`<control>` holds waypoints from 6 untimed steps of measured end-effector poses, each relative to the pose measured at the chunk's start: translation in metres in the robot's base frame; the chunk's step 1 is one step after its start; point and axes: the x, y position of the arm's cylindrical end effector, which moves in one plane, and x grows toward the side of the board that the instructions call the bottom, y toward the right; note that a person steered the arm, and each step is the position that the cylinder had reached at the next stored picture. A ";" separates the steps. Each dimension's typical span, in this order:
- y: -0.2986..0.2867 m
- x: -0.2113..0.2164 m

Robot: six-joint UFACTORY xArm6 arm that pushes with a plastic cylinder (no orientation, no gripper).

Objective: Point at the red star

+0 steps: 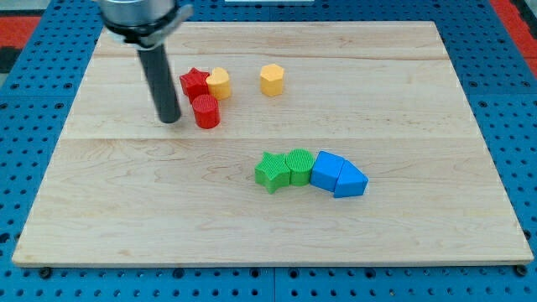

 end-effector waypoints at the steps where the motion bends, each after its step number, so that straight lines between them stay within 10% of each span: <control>1: -0.036 -0.021; 6: 0.057 -0.068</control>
